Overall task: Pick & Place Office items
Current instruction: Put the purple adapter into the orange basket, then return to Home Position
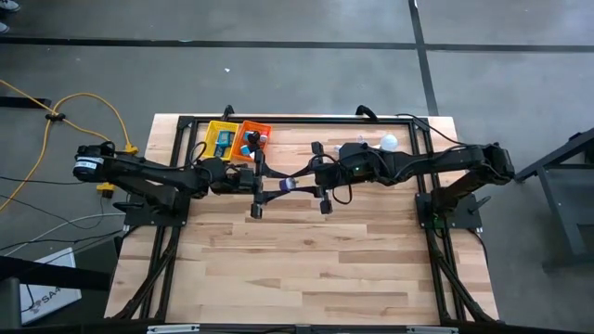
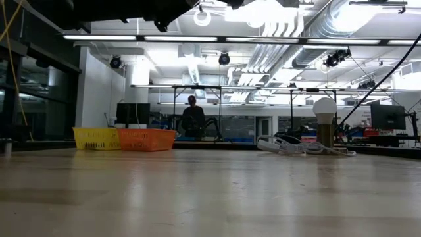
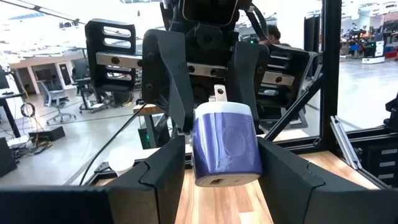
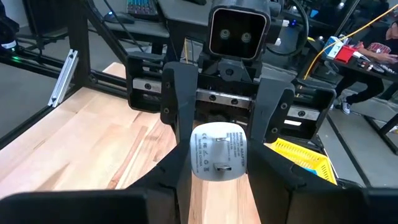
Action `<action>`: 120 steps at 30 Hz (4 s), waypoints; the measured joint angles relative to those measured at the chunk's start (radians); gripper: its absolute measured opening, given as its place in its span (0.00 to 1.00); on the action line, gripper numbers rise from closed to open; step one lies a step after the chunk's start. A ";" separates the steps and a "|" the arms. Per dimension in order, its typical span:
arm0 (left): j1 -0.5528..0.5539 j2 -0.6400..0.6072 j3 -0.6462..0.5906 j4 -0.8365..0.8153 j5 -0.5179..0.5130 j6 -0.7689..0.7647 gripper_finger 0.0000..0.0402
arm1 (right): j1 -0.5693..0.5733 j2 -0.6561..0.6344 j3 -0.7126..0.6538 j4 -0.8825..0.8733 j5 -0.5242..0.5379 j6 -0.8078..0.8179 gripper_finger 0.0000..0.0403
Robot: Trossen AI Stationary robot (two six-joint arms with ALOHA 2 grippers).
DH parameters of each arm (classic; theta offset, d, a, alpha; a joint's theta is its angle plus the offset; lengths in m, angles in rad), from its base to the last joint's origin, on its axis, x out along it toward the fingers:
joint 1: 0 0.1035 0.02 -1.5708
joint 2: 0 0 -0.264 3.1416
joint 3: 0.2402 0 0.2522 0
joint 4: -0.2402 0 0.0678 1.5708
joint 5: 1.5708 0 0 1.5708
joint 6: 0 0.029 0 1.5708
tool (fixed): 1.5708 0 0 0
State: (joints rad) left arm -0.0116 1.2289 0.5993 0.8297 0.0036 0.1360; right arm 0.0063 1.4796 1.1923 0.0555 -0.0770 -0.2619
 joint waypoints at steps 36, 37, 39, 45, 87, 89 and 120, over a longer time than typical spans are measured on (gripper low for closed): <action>0.000 0.000 0.000 -0.005 -0.003 -0.001 0.34 | 0.001 0.000 0.000 -0.031 0.017 0.025 0.52; 0.000 0.000 0.000 -0.005 -0.003 -0.003 0.34 | 0.001 0.000 0.000 -0.033 0.017 0.025 0.54; 0.000 0.000 0.000 -0.006 -0.004 -0.019 0.34 | 0.001 0.000 0.000 -0.042 0.028 0.022 0.56; 0.000 -0.002 0.000 -0.053 -0.131 -0.021 0.33 | -0.004 -0.006 0.000 -0.147 0.251 -0.001 0.58; 0.509 0.203 -0.080 -0.513 -0.408 -0.474 0.35 | -0.045 0.000 0.000 -0.441 0.211 0.244 0.58; 0.507 0.237 -0.080 -0.472 -0.407 -0.474 0.35 | -0.045 0.000 0.000 -0.441 0.207 0.244 0.58; 0.506 0.234 -0.080 -0.426 -0.376 -0.417 0.47 | -0.045 0.000 0.000 -0.448 0.204 0.244 0.58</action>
State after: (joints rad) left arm 0.4942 1.4630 0.5198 0.4039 -0.3725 -0.2812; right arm -0.0391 1.4792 1.1923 -0.3927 0.1272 -0.0181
